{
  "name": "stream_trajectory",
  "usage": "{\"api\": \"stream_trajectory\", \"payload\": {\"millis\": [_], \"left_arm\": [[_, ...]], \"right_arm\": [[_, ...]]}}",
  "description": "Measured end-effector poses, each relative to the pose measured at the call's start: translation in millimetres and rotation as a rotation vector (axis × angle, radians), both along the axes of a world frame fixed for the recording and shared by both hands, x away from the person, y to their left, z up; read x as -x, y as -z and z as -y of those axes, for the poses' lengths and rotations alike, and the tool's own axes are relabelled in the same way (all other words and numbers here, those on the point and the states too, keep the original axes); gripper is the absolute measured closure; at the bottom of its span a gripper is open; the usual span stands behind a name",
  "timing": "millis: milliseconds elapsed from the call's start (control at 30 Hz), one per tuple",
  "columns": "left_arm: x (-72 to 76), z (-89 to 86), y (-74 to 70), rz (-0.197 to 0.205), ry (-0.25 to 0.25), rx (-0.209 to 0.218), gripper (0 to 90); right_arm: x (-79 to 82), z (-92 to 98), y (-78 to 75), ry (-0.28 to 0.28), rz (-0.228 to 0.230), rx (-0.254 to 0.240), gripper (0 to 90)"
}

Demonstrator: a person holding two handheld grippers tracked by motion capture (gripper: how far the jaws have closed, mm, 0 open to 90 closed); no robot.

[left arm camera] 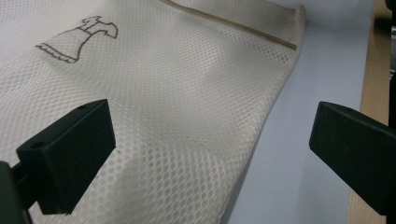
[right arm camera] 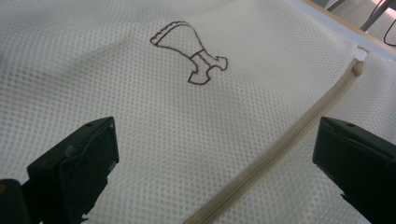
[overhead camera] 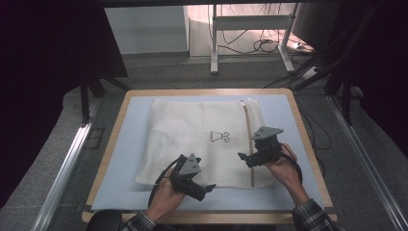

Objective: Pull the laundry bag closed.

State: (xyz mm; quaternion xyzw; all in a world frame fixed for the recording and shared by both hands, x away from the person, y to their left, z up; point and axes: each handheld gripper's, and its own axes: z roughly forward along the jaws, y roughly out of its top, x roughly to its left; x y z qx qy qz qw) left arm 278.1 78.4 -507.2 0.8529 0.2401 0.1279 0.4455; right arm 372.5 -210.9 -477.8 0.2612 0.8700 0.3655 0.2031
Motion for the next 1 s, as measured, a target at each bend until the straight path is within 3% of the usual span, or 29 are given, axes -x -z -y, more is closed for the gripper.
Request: {"api": "stream_trajectory", "payload": {"millis": [467, 1000], "left_arm": [[2.5, -17.4, 0.2, 0.004, -0.05, -0.033, 0.1], [7.5, -56.9, -4.0, 0.006, -0.146, -0.004, 0.2]], "right_arm": [[25.5, 11.4, -0.5, -0.005, -0.015, -0.052, 0.6], [48.8, 22.2, -1.3, 0.003, -0.013, -0.06, 0.3]]}}
